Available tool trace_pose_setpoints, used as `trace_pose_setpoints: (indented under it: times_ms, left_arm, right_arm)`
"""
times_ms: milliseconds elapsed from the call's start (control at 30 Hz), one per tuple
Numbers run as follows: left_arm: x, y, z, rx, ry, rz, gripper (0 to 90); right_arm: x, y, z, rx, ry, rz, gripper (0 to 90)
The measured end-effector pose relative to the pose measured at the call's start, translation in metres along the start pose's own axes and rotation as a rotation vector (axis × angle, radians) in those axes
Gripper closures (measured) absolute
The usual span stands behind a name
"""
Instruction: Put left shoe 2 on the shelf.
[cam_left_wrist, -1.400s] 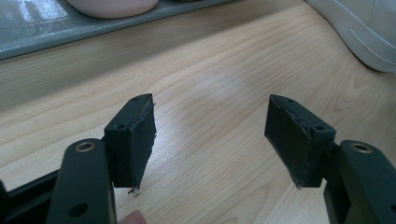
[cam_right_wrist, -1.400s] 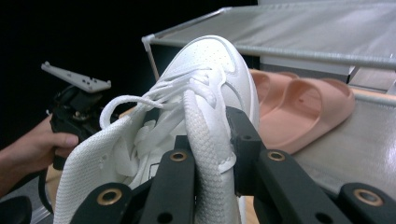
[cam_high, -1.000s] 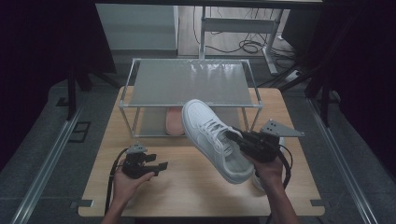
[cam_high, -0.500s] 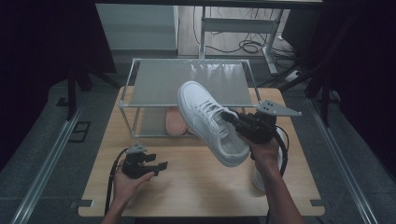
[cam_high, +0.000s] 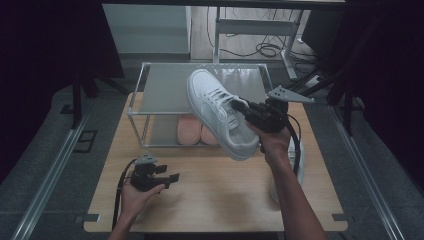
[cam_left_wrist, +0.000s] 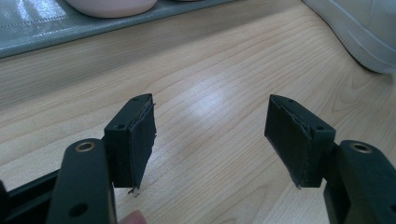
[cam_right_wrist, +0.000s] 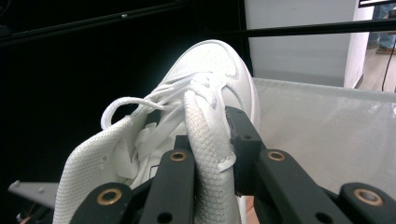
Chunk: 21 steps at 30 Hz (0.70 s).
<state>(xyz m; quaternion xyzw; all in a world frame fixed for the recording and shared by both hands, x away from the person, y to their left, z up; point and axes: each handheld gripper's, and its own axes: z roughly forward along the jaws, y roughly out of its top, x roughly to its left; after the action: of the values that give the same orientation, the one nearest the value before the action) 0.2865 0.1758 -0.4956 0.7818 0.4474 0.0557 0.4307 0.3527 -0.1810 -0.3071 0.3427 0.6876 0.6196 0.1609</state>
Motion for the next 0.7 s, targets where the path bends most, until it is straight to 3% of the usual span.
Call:
trace_pose_setpoints:
  times_ms: [367,700]
  left_arm:
    - [0.000,0.000,0.000,-0.002,-0.006,0.003,33.9]
    - [0.000,-0.001,0.002,0.004,-0.008,-0.001,33.9]
  right_arm:
    - [-0.009,0.018,0.033,0.006,-0.037,0.039,81.4]
    - [-0.024,0.037,0.059,0.013,-0.104,0.057,81.4]
